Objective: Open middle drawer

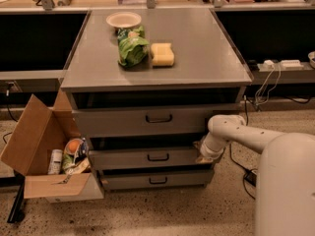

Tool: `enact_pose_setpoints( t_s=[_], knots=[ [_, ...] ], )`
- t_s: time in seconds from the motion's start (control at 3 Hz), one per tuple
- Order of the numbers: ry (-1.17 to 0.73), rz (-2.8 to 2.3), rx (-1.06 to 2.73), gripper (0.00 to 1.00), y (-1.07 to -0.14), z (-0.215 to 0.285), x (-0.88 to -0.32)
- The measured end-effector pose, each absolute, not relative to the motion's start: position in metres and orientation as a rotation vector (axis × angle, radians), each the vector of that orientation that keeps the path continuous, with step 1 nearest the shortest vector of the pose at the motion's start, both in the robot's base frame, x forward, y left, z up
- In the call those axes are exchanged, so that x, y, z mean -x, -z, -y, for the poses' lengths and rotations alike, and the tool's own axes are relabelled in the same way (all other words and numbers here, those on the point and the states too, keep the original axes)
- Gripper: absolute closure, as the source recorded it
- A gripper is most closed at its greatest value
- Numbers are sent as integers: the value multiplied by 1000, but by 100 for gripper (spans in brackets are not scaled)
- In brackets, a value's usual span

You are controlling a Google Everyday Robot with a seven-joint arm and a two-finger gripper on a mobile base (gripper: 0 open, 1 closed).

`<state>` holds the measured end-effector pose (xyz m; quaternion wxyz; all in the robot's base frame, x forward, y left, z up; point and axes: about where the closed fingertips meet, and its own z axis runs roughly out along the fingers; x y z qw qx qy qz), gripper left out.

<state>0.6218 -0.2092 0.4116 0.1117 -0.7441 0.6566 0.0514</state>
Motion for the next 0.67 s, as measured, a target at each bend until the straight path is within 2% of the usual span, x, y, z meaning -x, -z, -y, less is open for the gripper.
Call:
enact_pose_setpoints(
  t_s=[0.33, 0.67],
  knots=[
    [-151, -1928, 2185, 95, -414, 209, -622],
    [-151, -1928, 2185, 100, -419, 209, -623]
  ],
)
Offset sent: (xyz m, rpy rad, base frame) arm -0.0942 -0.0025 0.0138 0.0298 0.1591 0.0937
